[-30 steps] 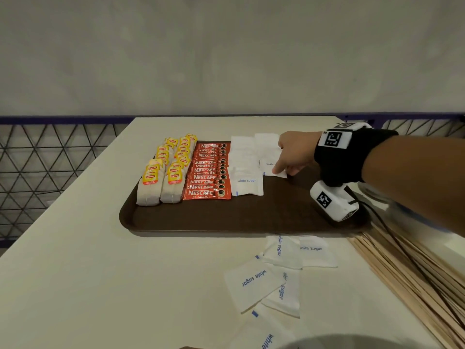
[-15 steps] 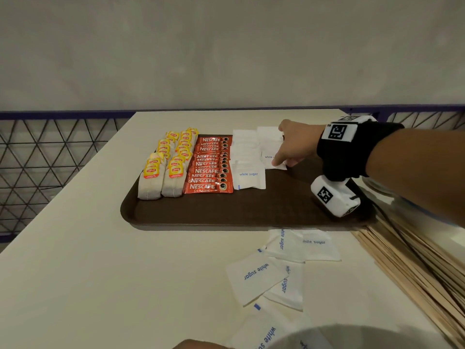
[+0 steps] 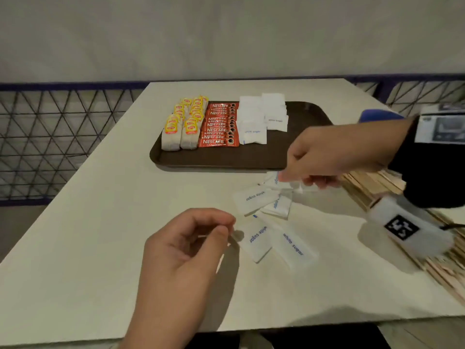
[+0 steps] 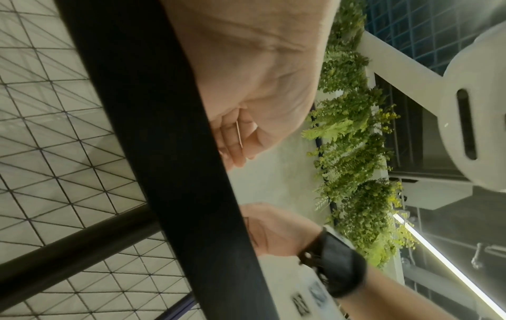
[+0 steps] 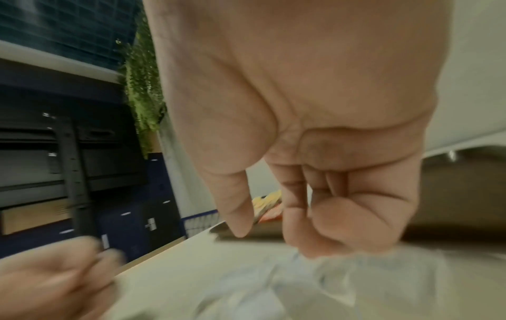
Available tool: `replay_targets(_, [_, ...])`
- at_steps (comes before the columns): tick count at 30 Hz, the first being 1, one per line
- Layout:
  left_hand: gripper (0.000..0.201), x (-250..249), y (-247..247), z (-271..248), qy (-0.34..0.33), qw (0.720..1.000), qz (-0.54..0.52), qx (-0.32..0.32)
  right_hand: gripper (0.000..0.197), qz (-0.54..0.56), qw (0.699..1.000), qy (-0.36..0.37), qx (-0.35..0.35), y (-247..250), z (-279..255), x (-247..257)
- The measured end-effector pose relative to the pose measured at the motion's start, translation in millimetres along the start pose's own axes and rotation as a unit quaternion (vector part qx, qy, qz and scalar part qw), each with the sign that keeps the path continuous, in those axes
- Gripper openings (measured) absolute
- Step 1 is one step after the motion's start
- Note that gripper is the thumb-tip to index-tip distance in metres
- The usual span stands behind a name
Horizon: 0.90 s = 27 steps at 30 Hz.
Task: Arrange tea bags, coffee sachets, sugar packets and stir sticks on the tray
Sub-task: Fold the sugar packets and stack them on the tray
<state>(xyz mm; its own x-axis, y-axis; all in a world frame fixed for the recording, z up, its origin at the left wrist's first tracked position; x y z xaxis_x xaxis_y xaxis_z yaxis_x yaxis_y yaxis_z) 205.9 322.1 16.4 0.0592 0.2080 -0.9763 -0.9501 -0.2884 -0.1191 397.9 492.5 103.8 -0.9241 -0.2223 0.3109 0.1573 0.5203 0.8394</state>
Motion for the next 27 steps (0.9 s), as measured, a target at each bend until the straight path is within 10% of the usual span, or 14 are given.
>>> replay_targets(4, [0.021, -4.3, -4.1, -6.6, -0.006, 0.988, 0.153, -0.009, 0.066, -0.123, 0.992, -0.01, 0.034, -54.7, -55.2, -2.1])
replay_targets(13, [0.048, 6.5, -23.8, -6.6, -0.05, 0.849, 0.524, 0.055, 0.022, 0.004, 0.996, 0.018, -0.089, -94.4, -95.0, -14.4])
replay_targets(27, [0.02, -8.7, -10.0, -12.5, 0.023, 0.992, 0.111, 0.061, 0.043, 0.15, 0.976, -0.005, -0.155, -111.0, -104.0, -28.8])
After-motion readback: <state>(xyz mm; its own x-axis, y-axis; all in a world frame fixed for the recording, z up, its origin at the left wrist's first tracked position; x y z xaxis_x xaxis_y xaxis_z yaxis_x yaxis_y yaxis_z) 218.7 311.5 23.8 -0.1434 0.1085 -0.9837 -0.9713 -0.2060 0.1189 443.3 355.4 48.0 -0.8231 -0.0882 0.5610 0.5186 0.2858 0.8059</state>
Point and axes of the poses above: each hand's wrist, its own z-axis towards the middle knuckle, its own y-axis out of the back of the hand, x = y × z, the point moved 2 cm from there along z, towards the middle knuckle, and after that the axes turned 5 degrees about -z, right-handed, at the moved point
